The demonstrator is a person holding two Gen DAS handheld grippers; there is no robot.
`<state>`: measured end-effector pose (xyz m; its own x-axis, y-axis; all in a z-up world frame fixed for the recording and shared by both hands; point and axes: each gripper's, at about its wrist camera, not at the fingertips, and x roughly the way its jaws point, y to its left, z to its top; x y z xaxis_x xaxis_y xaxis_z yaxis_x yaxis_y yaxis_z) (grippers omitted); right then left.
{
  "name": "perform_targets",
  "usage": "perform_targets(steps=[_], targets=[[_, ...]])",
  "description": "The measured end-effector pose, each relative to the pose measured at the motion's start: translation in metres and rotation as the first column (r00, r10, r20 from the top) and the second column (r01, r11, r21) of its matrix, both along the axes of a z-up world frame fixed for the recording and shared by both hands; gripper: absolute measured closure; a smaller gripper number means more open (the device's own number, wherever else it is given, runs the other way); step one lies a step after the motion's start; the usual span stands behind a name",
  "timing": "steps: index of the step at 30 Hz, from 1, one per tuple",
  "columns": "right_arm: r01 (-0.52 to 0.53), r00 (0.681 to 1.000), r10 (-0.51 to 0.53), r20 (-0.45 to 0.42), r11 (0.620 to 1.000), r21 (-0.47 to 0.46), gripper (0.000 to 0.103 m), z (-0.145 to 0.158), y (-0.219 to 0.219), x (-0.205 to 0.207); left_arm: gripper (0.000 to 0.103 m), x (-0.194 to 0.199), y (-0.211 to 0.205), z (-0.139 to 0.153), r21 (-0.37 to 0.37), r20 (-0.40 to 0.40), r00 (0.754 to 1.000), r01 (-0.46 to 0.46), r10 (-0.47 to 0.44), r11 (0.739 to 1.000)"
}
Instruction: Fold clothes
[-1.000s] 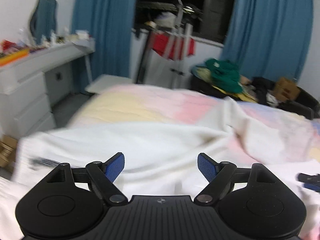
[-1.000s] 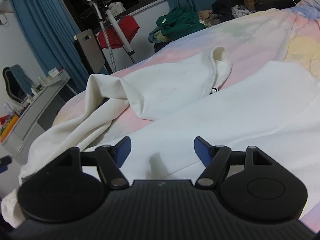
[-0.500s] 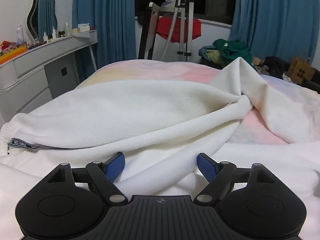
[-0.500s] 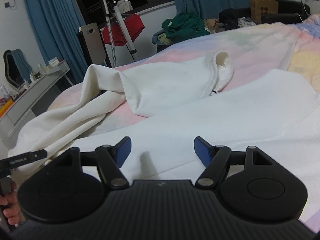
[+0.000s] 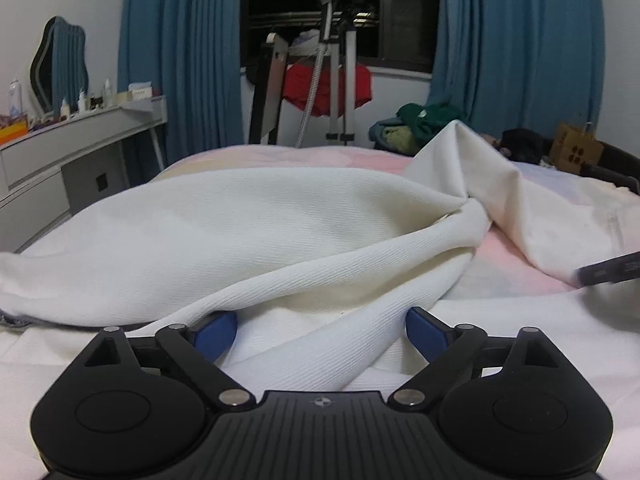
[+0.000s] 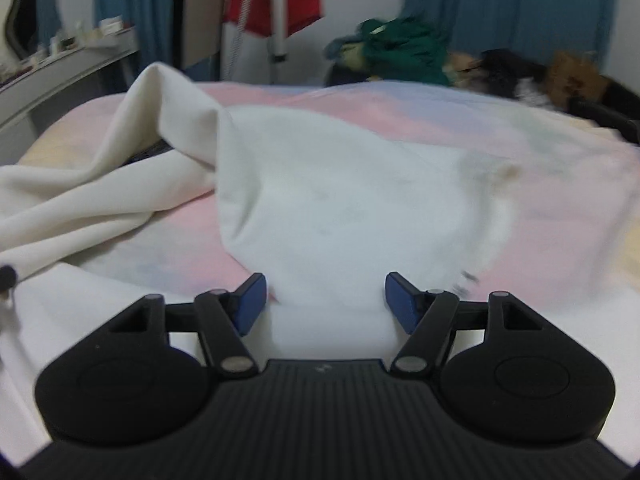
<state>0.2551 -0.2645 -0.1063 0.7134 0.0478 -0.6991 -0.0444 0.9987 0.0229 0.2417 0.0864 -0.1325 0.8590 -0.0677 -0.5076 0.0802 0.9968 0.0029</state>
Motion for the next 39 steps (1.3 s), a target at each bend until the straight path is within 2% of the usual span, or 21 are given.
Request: perform_targets(steps=[2, 5, 6, 7, 8, 9, 12, 16, 20, 23, 26, 29, 32, 35, 37, 39], targets=[[-0.058, 0.997, 0.058, -0.057, 0.998, 0.008, 0.036, -0.008, 0.004, 0.020, 0.008, 0.003, 0.001, -0.002, -0.012, -0.002, 1.000, 0.008, -0.008, 1.000], [-0.093, 0.991, 0.082, -0.104, 0.990, -0.103, 0.034, -0.017, 0.020, 0.036, 0.008, 0.004, 0.004, -0.002, -0.028, -0.002, 1.000, 0.015, -0.015, 0.999], [-0.091, 0.991, 0.078, -0.105, 0.987, -0.131, 0.039, -0.017, 0.024, 0.038, 0.009, 0.004, 0.005, -0.002, -0.032, -0.003, 1.000, 0.017, -0.017, 0.999], [-0.085, 0.992, 0.070, -0.102, 0.985, -0.153, 0.046, -0.017, 0.027, 0.040, 0.009, 0.003, 0.006, -0.002, -0.032, -0.003, 1.000, 0.018, -0.018, 0.999], [-0.064, 0.994, 0.047, -0.095, 0.982, -0.176, 0.076, -0.015, 0.028, 0.039, 0.009, 0.002, 0.007, -0.001, -0.030, -0.004, 1.000, 0.019, -0.019, 0.999], [-0.032, 0.996, 0.014, -0.086, 0.978, -0.204, 0.096, -0.013, 0.028, 0.039, 0.009, 0.002, 0.008, -0.001, -0.026, -0.003, 1.000, 0.018, -0.018, 1.000], [0.018, 1.000, -0.023, -0.021, 0.971, -0.238, 0.096, 0.006, 0.019, 0.027, 0.011, -0.002, 0.010, 0.000, -0.026, 0.013, 1.000, 0.008, -0.008, 1.000], [-0.015, 0.995, 0.045, 0.094, 0.955, -0.297, 0.096, 0.061, 0.011, -0.003, 0.012, -0.003, 0.014, 0.003, -0.044, 0.025, 1.000, 0.002, 0.000, 0.999], [-0.008, 0.984, 0.051, 0.173, 0.970, -0.243, 0.096, 0.132, -0.010, -0.018, 0.013, -0.003, 0.017, 0.009, -0.055, 0.030, 1.000, -0.001, 0.003, 0.998], [0.021, 0.978, 0.011, 0.208, 0.988, -0.150, 0.096, 0.184, -0.035, -0.004, 0.013, -0.007, 0.019, 0.017, -0.047, 0.064, 0.998, 0.006, -0.003, 0.999], [0.057, 0.978, -0.032, 0.207, 0.991, -0.120, 0.096, 0.210, -0.060, 0.044, 0.013, -0.005, 0.022, 0.022, -0.066, 0.071, 0.997, 0.014, -0.010, 0.998], [0.125, 0.984, -0.113, 0.138, 0.989, -0.082, 0.095, 0.199, -0.077, 0.113, 0.013, -0.002, 0.025, 0.020, -0.076, 0.075, 0.997, 0.025, -0.019, 0.997], [0.152, 0.988, -0.155, -0.019, 0.983, -0.104, 0.095, 0.144, -0.082, 0.184, 0.013, 0.002, 0.024, 0.015, -0.064, 0.072, 0.997, 0.037, -0.032, 0.997], [0.225, 0.967, -0.233, -0.100, 0.970, -0.092, 0.090, 0.088, -0.087, 0.221, 0.013, 0.005, 0.023, 0.008, -0.060, 0.062, 0.997, 0.040, -0.036, 0.997], [0.290, 0.952, -0.293, -0.087, 0.956, -0.041, 0.079, 0.065, -0.092, 0.228, 0.013, 0.005, 0.022, 0.005, -0.058, 0.059, 0.997, 0.042, -0.039, 0.997], [0.351, 0.935, -0.350, -0.053, 0.936, 0.030, 0.055, 0.051, -0.098, 0.229, 0.013, 0.001, 0.022, 0.003, -0.052, 0.065, 0.996, 0.056, -0.052, 0.997]])
